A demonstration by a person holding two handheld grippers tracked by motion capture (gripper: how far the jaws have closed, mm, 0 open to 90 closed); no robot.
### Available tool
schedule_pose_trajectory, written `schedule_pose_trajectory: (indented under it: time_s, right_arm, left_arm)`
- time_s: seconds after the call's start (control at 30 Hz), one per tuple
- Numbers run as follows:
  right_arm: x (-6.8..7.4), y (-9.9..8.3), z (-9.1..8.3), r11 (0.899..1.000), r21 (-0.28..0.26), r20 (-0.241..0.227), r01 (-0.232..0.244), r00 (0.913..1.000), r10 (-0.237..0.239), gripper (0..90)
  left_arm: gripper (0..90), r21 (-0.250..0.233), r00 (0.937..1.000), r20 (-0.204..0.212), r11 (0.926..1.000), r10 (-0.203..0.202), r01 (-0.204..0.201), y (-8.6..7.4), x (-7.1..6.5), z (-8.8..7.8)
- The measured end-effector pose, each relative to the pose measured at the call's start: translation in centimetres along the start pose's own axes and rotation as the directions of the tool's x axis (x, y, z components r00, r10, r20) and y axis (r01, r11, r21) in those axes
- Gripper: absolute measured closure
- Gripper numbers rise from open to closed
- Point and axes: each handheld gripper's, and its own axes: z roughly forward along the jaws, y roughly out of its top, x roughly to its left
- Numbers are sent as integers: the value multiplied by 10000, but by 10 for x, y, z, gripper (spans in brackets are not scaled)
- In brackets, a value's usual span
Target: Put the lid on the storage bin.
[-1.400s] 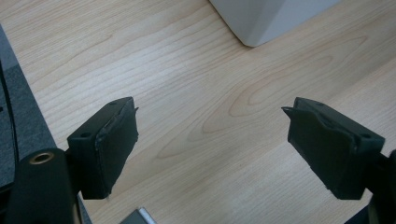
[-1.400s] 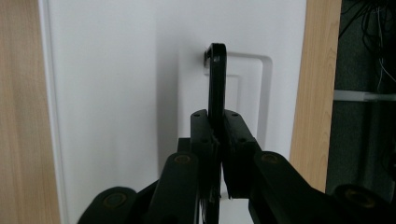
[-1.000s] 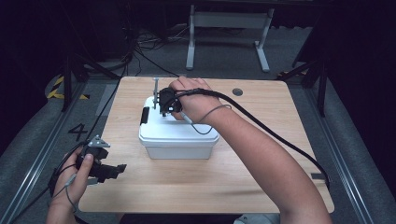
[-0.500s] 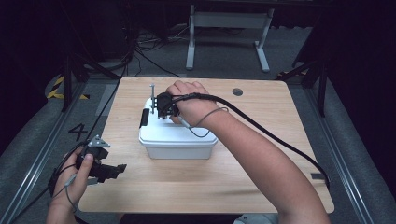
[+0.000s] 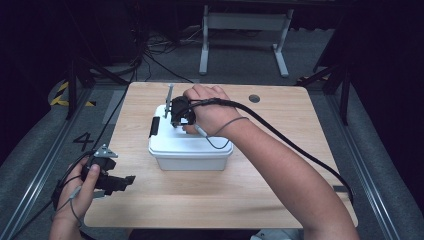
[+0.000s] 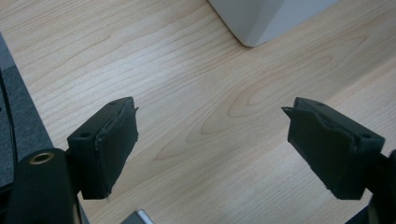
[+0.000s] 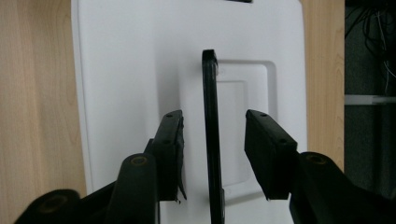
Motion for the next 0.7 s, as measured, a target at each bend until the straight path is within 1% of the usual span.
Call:
schedule_pose_trajectory:
  time_s: [0.1, 0.13, 0.23, 0.33, 0.43, 0.57, 0.63, 0.67, 0.7]
  right_arm:
    - [-2, -5, -10, 9990, -321, 40, -307, 9995, 308, 538]
    - [-3, -8, -15, 9978, -454, 69, -473, 9988, 476, 532]
    - [-5, -16, -25, 9949, -678, 133, -747, 9970, 758, 522]
    - [-7, -28, -37, 9906, -817, 206, -1096, 9935, 1117, 514]
    - [-9, -43, -46, 9849, -996, 340, -1415, 9888, 1455, 503]
    - [-12, -69, -58, 9753, -1142, 521, -1892, 9792, 1960, 493]
    - [-12, -80, -61, 9686, -1196, 523, -2181, 9728, 2255, 488]
    - [-13, -87, -63, 9666, -1136, 611, -2298, 9694, 2376, 484]
    - [-14, -95, -64, 9629, -1104, 640, -2462, 9651, 2541, 479]
  left_arm:
    - [165, 9, 10000, 9, 10000, 43, -43, 1, 0, 0]
    - [165, 15, 10000, 20, 10000, 67, -67, 1, 0, 0]
    - [165, -13, 10000, 24, 10000, 53, -53, 1, 0, 0]
    - [165, -58, 10000, -4, 9999, 88, -88, 2, 0, 1]
    - [165, -15, 10000, 15, 10000, 44, -44, 2, 0, 2]
    - [165, 55, 10000, 7, 10000, -7, 6, 1, 0, 2]
    - [165, 60, 10000, 5, 10000, -3, 3, 0, 0, 2]
    - [165, 41, 10000, -27, 10000, 13, -13, 0, -1, 1]
    - [165, 45, 10000, -58, 10000, -59, 59, -1, -1, 1]
